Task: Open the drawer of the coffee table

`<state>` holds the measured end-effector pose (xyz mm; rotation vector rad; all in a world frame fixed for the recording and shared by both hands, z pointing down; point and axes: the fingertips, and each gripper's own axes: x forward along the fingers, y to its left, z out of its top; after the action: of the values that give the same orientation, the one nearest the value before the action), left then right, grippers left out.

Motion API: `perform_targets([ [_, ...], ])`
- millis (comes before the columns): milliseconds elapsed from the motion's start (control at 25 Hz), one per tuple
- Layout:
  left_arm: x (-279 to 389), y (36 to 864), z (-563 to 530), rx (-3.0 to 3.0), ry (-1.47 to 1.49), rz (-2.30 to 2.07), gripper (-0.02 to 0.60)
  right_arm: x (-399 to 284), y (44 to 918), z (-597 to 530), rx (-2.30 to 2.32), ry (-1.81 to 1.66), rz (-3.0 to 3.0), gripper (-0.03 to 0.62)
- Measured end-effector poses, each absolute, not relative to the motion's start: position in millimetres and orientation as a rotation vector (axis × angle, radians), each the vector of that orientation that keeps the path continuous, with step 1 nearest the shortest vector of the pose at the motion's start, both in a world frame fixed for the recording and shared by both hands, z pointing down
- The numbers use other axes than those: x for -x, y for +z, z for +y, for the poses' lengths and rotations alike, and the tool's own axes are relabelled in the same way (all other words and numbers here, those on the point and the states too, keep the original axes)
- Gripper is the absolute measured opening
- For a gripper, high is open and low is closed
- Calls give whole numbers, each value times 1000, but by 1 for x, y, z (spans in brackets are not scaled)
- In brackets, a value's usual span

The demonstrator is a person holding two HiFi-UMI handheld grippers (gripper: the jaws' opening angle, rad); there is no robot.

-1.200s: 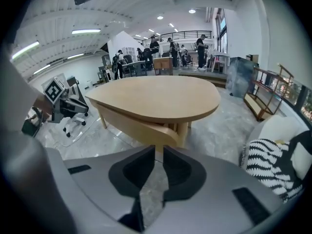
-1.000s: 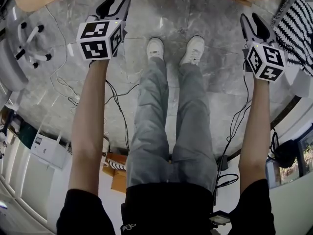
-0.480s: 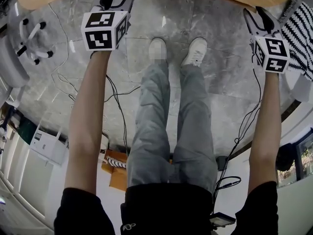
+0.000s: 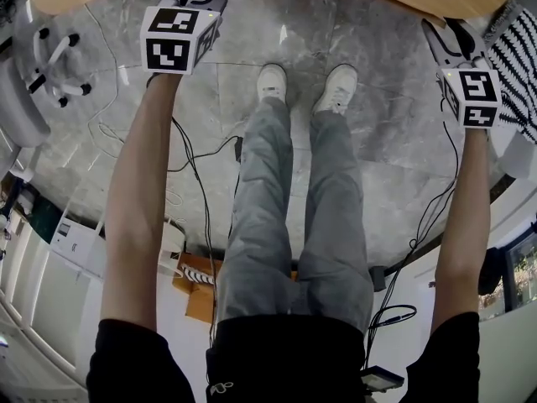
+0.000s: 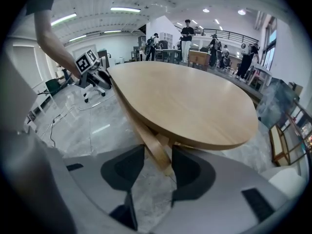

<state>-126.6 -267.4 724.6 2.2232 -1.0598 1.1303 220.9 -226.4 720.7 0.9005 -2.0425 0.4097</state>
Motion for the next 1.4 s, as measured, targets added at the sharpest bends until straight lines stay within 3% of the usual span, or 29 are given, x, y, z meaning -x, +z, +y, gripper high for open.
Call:
perform_targets([
  [280, 120, 725, -272, -2228, 992, -1032, 173, -220, 722, -228, -878, 438, -2085, 161],
  [1400, 126, 725, -215, -2143, 1069, -1039, 173, -215, 721, -173, -813, 476, -2013, 149],
])
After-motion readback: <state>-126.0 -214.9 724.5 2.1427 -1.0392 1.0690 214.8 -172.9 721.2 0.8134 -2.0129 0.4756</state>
